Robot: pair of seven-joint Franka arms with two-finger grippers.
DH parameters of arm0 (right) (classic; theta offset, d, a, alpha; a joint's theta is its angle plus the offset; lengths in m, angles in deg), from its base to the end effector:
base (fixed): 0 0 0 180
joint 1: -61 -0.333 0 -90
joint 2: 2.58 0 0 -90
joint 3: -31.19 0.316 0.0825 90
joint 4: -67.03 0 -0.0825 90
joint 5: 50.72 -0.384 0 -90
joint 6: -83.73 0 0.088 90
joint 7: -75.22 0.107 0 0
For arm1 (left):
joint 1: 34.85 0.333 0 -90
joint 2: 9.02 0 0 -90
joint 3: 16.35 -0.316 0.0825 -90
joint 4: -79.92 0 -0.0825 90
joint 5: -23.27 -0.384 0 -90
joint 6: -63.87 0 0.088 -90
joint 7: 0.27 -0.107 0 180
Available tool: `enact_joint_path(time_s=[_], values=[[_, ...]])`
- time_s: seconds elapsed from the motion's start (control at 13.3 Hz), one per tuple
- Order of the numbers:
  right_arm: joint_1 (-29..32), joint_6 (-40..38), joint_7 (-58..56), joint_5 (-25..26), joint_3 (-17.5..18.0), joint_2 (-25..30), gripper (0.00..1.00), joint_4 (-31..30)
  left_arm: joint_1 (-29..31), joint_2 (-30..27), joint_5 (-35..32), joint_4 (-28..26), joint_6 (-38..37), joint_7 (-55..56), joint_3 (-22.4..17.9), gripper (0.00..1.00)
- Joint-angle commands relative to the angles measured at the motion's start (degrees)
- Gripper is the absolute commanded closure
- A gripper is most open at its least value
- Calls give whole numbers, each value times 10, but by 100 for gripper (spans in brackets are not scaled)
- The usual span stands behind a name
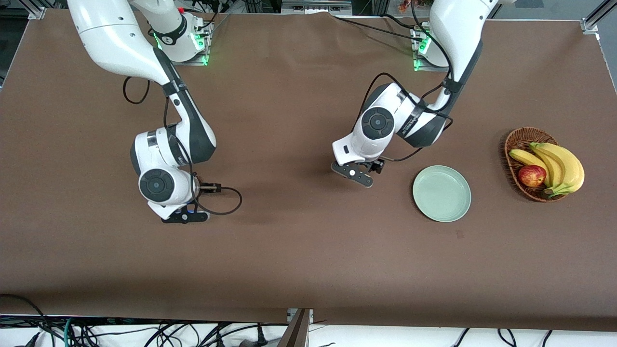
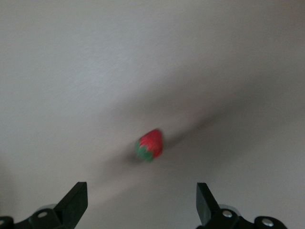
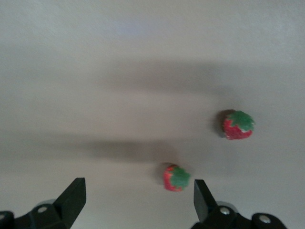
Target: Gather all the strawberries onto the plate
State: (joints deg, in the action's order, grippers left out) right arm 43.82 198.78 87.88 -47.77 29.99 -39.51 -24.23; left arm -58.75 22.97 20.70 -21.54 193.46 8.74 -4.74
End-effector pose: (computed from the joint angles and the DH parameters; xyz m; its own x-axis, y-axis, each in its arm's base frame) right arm 0.6446 0.1831 0.2394 0.9747 0.0750 -0.2108 0.0981 -0.9900 0.1017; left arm 0.5394 -0.3705 0.2469 0.8909 -0.4494 -0.0661 -0.4457 -0.8929 0.0643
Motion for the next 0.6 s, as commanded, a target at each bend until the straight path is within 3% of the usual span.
enact_joint_path(time_s=[0.0,0.15,0.3,0.38,0.53], values=[[0,94,-32,-2,-15,82,0,-154,-11,21,-19,-42,121,-4,-6,0],[14,127,-46,-3,-18,92,0,-195,-9,33,-87,-46,145,-3,-6,0],[21,149,-47,-21,-18,92,0,-217,-6,34,-100,-47,145,-3,-5,4],[21,169,-47,-23,-18,92,0,-231,-10,40,-100,-46,146,-3,-5,21],[21,210,-47,-24,-18,90,0,-253,-11,47,-100,-46,146,-1,-5,44]])
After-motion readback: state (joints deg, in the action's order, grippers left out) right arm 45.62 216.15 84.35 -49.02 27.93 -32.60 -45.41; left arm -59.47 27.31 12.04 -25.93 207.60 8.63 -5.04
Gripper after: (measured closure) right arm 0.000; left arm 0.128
